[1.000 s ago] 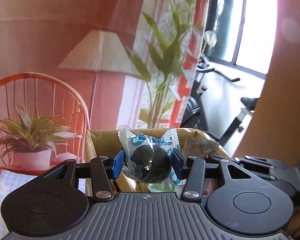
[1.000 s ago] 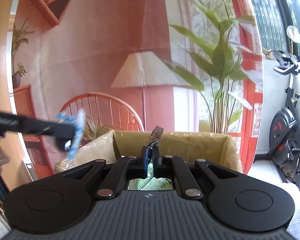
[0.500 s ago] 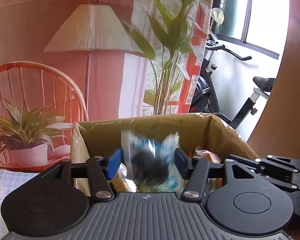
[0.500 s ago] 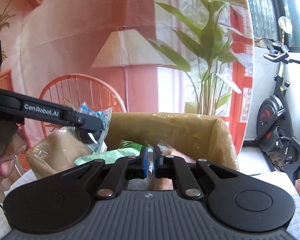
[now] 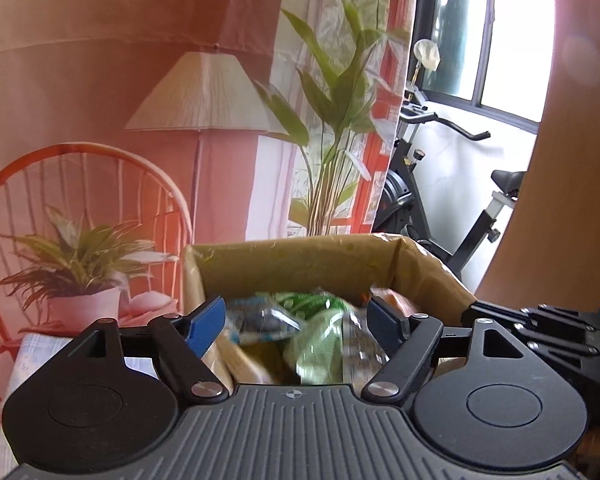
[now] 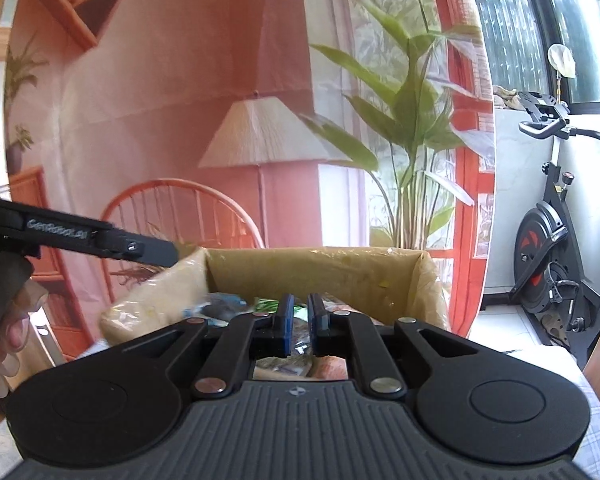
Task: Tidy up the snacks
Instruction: 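Open both tools to release the packets into the box, then grasp the yellow wrapped sweet with the left tool while the right tool grasps the orange sweet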
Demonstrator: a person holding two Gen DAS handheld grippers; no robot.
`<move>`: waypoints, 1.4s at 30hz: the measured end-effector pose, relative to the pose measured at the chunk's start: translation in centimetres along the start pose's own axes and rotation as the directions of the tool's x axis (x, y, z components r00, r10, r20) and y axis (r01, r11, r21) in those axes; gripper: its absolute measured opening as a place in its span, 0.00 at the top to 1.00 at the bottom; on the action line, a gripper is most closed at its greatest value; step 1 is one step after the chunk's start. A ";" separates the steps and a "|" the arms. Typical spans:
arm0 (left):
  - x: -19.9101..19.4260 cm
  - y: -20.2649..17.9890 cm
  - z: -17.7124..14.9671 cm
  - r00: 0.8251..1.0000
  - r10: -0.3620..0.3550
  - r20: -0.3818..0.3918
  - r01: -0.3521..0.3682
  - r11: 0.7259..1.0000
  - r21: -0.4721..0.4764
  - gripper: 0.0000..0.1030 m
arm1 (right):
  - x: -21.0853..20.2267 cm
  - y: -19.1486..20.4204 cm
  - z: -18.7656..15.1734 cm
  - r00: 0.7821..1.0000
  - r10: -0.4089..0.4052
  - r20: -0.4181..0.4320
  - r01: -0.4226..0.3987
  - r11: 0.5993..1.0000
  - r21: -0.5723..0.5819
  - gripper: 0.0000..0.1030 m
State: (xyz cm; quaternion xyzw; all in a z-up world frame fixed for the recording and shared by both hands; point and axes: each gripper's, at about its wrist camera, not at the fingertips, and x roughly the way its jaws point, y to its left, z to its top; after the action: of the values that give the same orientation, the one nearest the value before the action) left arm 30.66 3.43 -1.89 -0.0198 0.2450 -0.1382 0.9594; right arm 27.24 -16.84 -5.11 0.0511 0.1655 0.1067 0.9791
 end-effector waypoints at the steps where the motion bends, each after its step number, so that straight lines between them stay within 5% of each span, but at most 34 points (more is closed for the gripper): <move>1: -1.0 0.1 -0.6 1.000 -0.009 0.006 0.009 1.000 -0.004 0.22 | -0.5 0.2 -0.2 1.000 0.007 0.003 -0.007 1.000 -0.003 0.91; 7: -4.2 0.5 -5.7 0.999 -0.048 -0.022 0.047 0.998 -0.051 0.18 | -2.9 1.3 -2.9 0.998 0.058 -0.017 -0.059 0.998 -0.017 0.82; 13: -1.9 0.1 -12.2 0.981 -0.100 -0.164 0.081 0.990 -0.115 0.18 | -3.1 2.1 -7.4 0.991 0.062 -0.119 -0.068 0.997 -0.047 0.81; 28: 6.8 -5.0 -22.3 0.883 -0.107 -0.457 0.091 0.994 -0.057 0.20 | -2.9 -1.2 -15.2 0.957 0.024 -0.291 -0.016 0.999 0.029 0.81; 31: 6.9 -5.1 -23.1 0.889 -0.093 -0.449 0.085 0.996 -0.038 0.26 | -2.5 -1.1 -16.1 0.946 0.046 -0.320 -0.039 0.999 0.027 0.81; 35: 6.4 -5.0 -23.4 0.902 -0.019 -0.432 0.032 0.999 0.023 0.66 | -1.5 -0.6 -17.1 0.929 0.086 -0.360 -0.088 0.996 0.010 0.81; 42: 4.9 -1.7 -23.6 0.914 -0.017 -0.406 -0.017 0.997 -0.080 0.68 | -0.1 2.0 -18.2 0.898 0.131 -0.419 -0.193 0.975 -0.109 0.73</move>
State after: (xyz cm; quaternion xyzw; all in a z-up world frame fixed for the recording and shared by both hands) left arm 23.12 1.20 -24.74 -0.0297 0.4442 -0.1293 0.8861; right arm 20.67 -13.74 -21.92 -0.0313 0.3536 0.2081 0.9114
